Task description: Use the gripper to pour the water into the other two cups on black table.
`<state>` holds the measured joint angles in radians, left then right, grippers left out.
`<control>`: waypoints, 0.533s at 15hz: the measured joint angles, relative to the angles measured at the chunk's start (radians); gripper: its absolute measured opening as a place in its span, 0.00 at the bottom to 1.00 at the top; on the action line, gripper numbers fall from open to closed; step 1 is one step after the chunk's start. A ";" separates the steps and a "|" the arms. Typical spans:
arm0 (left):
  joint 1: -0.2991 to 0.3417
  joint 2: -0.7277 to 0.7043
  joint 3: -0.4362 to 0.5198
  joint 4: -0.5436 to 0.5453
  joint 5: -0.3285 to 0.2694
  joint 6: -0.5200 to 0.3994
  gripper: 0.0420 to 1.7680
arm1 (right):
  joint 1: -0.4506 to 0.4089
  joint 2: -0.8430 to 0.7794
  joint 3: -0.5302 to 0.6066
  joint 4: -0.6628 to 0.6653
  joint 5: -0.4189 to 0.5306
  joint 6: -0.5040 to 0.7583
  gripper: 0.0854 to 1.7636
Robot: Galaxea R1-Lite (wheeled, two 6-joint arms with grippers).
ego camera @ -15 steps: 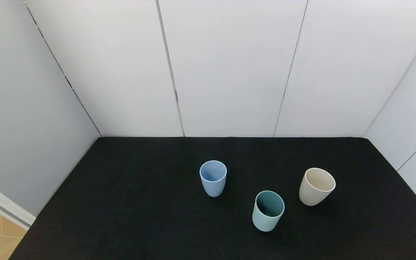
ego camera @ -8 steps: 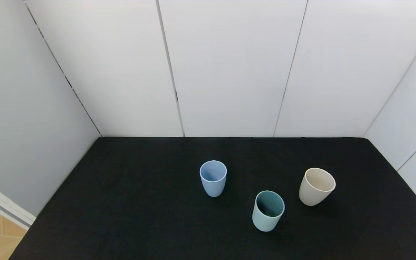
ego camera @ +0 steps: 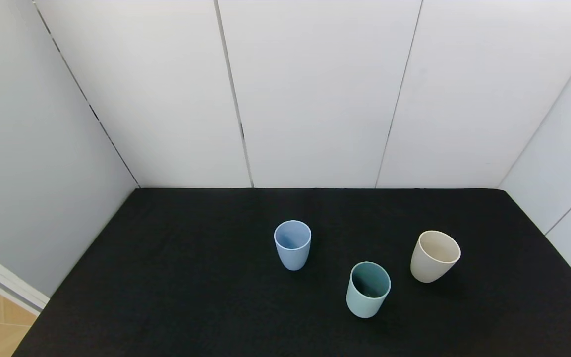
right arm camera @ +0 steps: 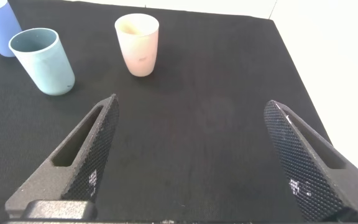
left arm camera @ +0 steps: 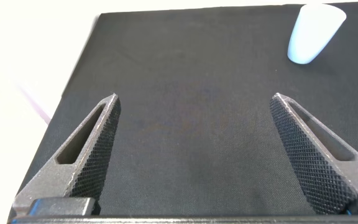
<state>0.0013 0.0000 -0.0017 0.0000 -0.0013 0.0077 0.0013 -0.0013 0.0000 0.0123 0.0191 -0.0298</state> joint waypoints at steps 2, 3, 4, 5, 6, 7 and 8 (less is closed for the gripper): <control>0.000 0.000 0.000 0.000 0.000 0.000 0.97 | 0.000 0.000 0.000 0.000 0.000 -0.001 0.96; 0.000 0.000 0.000 0.000 0.000 0.000 0.97 | 0.000 0.000 0.000 0.000 0.000 -0.001 0.96; 0.000 0.000 0.000 0.000 0.000 0.000 0.97 | 0.000 0.000 0.000 0.000 0.000 -0.001 0.96; 0.000 0.000 0.000 0.000 0.000 0.000 0.97 | 0.000 0.000 0.000 0.000 0.000 -0.001 0.96; 0.000 0.000 0.000 0.000 0.000 0.000 0.97 | 0.000 0.000 0.000 0.000 0.000 -0.001 0.96; 0.000 0.000 0.000 0.000 0.000 0.000 0.97 | 0.000 0.000 0.000 0.000 0.000 -0.002 0.96; 0.000 0.000 0.000 0.000 0.000 0.000 0.97 | 0.000 0.000 0.000 0.000 0.000 -0.004 0.96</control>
